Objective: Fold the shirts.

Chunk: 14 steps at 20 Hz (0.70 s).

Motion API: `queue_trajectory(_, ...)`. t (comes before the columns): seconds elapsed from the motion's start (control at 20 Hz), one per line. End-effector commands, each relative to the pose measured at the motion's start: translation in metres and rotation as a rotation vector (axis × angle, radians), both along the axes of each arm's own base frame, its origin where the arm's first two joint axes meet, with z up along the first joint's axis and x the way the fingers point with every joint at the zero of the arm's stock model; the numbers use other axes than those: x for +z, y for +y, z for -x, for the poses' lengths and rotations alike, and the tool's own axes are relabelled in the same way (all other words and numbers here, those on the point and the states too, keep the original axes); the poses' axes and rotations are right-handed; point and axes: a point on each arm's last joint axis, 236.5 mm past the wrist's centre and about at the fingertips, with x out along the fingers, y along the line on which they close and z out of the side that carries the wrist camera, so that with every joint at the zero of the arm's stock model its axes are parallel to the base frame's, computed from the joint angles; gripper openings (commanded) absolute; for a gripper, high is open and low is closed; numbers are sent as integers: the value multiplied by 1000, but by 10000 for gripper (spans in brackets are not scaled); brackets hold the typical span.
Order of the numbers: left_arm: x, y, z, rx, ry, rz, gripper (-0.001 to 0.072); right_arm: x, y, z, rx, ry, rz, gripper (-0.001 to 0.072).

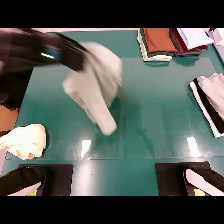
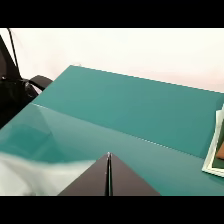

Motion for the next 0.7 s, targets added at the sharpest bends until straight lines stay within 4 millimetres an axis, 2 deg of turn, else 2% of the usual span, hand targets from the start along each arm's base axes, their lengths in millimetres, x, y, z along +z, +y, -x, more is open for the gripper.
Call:
queue_trajectory(0.0,-86,-97,11,-173,93,-115,439,-3,-6,-2,11,46,24,17)
queue_trajectory(0.05,-108,-108,4,-176,120,-134,533,-7,-6,-4,15,63,22,17)
queue_trajectory(0.1,-125,-106,-7,-157,144,-155,533,-12,-5,-4,23,81,25,17)
queue_trajectory(0.15,-139,-94,-23,-114,179,-171,533,-17,-3,-4,33,98,29,17)
queue_trajectory(0.2,-149,-74,-41,-62,208,-188,533,-21,-1,-5,42,110,31,17)
queue_trajectory(0.35,-178,14,-98,161,356,-178,533,-27,0,-6,51,131,36,17)
queue_trajectory(0.4,-189,37,-109,213,420,-149,533,-27,0,-6,51,131,36,17)
queue_trajectory(0.5,-217,67,-122,269,557,-64,533,-28,0,-6,52,132,37,18)
queue_trajectory(0.65,-267,79,-116,283,738,8,539,-28,0,-6,53,133,38,18)
